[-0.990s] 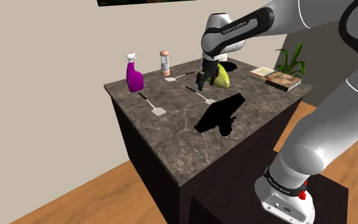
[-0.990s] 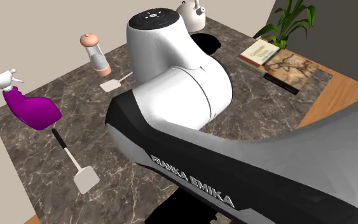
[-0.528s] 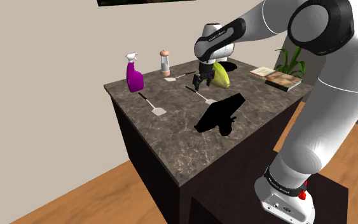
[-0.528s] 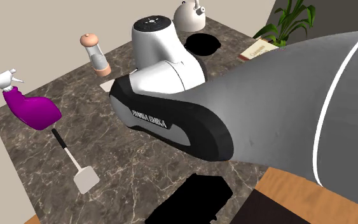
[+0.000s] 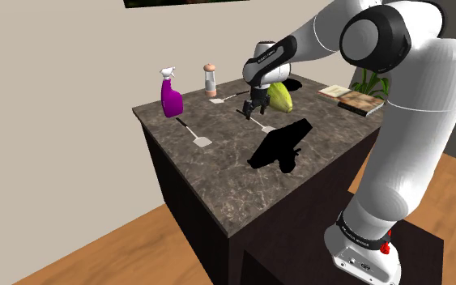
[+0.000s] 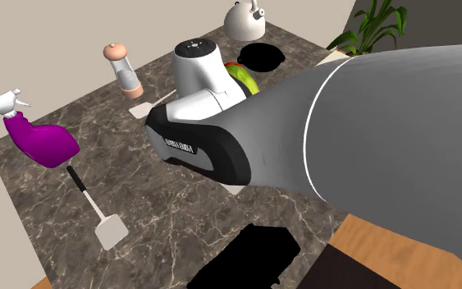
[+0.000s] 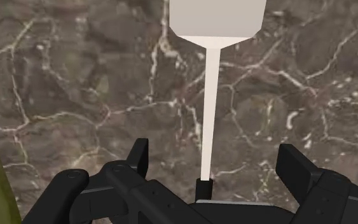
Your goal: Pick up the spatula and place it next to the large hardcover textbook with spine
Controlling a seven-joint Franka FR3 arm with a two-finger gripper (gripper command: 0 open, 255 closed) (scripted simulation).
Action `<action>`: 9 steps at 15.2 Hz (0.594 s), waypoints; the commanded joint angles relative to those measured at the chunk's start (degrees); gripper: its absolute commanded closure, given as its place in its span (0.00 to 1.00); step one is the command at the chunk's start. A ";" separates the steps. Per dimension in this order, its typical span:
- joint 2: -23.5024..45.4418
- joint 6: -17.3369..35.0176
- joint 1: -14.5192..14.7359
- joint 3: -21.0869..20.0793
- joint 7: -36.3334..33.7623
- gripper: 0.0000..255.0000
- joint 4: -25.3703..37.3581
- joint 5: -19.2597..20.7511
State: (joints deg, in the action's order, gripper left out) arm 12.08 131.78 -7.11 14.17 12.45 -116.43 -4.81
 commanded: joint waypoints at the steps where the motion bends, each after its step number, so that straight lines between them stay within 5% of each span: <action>1: 1.04 1.31 -0.15 -0.08 0.35 0.00 -0.29 -0.41; 9: 1.32 1.69 -0.18 -0.12 0.43 0.00 -0.39 -0.52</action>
State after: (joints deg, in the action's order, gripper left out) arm 13.39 133.45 -7.29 14.06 12.88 -116.81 -5.33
